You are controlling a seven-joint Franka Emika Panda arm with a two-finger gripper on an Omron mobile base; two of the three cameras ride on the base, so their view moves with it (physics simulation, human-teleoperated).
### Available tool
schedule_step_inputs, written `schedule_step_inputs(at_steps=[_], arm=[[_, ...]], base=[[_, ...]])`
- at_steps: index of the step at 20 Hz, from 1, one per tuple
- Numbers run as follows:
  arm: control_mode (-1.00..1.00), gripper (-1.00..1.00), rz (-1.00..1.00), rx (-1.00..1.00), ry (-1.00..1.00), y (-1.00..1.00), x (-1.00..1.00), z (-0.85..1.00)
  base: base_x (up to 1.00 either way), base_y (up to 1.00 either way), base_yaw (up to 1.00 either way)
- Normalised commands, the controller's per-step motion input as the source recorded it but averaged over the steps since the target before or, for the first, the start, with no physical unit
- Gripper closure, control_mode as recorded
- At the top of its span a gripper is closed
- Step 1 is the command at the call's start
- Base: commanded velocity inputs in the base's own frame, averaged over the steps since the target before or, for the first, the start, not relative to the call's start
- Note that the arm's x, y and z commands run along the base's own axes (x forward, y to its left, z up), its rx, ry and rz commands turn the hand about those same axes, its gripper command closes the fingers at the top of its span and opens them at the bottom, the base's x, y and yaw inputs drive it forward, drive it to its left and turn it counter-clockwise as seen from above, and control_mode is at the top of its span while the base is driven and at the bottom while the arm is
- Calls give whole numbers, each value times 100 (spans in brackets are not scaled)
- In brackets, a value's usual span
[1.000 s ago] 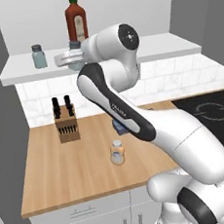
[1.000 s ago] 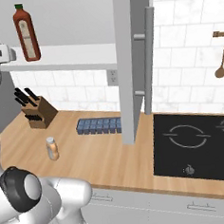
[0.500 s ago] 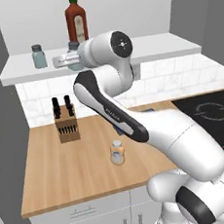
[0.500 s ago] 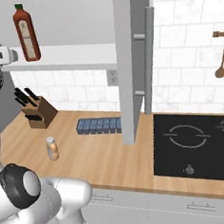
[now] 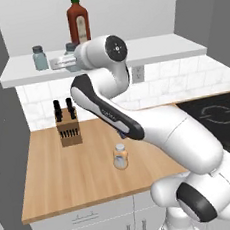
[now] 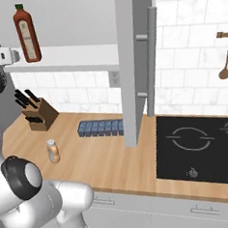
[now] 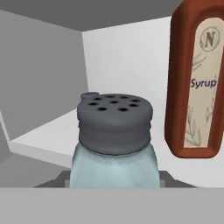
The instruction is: Put the shaker and condiment bottle from the counter next to their counterparts in the cabinet.
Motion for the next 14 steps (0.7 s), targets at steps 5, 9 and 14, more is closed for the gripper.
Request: schedule_step_inputs(at_steps=[5, 9, 14], arm=[[-100, 100, 0, -2, -5, 22, 10, -10], [-100, 100, 0, 0, 0, 0, 31, -2], [-100, 100, 0, 0, 0, 2, 31, 0]], base=[[0, 0, 0], [0, 0, 0], [0, 0, 0]])
